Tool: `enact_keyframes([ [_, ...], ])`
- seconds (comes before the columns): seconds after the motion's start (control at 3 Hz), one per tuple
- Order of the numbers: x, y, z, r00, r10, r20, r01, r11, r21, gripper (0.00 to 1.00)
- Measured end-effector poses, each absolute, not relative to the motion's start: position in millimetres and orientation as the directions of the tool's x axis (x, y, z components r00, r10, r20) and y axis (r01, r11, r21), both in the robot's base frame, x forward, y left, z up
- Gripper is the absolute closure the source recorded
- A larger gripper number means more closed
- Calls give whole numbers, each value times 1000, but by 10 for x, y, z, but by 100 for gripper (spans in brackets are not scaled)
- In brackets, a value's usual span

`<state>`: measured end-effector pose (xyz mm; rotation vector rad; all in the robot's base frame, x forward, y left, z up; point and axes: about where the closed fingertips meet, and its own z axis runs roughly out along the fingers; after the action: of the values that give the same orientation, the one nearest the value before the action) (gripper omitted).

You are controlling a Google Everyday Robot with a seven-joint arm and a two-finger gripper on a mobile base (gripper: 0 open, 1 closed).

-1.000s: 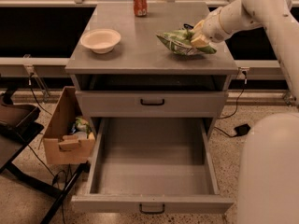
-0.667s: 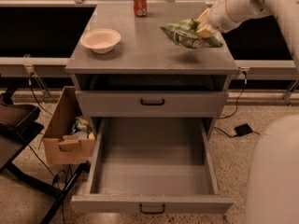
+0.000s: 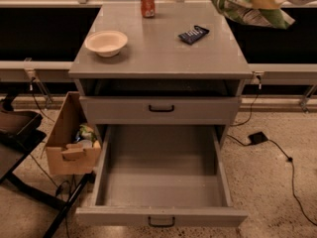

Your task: Place green jalapeno chip bag into middle drawer

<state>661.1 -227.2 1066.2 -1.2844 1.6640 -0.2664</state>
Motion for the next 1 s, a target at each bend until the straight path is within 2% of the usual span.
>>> enact_keyframes([
  [0.33,5799,-2375,10570,-71,-783,-618,-635,513,-577,100],
  [0.67,5360,-2421,9825,-170,-697,-696,-690,589,-422,100],
  [1.0,5255,-2325,8689,-258,-597,-760,-771,601,-210,100],
])
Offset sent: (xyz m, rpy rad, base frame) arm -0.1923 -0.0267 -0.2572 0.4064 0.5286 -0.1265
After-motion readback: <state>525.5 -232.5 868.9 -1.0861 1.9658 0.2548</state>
